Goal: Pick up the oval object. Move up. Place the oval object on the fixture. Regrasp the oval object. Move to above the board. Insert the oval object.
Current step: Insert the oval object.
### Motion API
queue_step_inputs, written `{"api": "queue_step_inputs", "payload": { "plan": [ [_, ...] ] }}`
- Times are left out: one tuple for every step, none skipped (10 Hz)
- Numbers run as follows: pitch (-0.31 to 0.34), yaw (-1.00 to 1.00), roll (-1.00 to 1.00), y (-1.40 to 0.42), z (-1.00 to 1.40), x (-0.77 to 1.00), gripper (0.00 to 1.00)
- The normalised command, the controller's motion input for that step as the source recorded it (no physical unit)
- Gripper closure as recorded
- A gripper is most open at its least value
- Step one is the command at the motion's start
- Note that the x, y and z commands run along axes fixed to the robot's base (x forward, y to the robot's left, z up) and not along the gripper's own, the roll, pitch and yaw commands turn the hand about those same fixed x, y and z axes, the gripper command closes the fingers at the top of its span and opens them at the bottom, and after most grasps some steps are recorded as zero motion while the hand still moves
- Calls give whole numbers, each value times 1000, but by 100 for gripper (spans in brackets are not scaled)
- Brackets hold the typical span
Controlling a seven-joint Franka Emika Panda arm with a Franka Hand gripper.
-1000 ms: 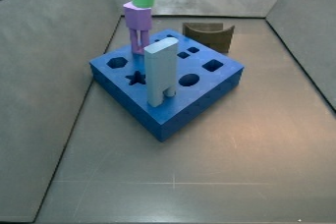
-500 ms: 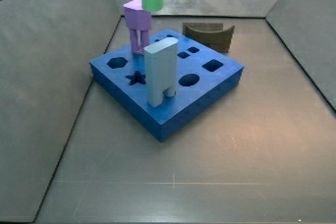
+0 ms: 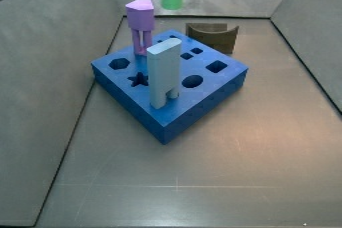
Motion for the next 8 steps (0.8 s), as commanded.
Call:
{"api": "queue_step_inputs", "payload": {
  "plan": [
    [0,-397,0,240,-154,817,100],
    [0,-511,0,146,-243,700,100],
    [0,-603,0,123,-329,606,100],
    [-10,-620,0,103,-409,586,100],
    [-13,-629,0,54,-457,560,100],
    [-4,-671,24,26,-537,503,100],
    [0,-760,20,0,-551,363,100],
    [0,-809,19,-34,-631,234,100]
  ]
}}
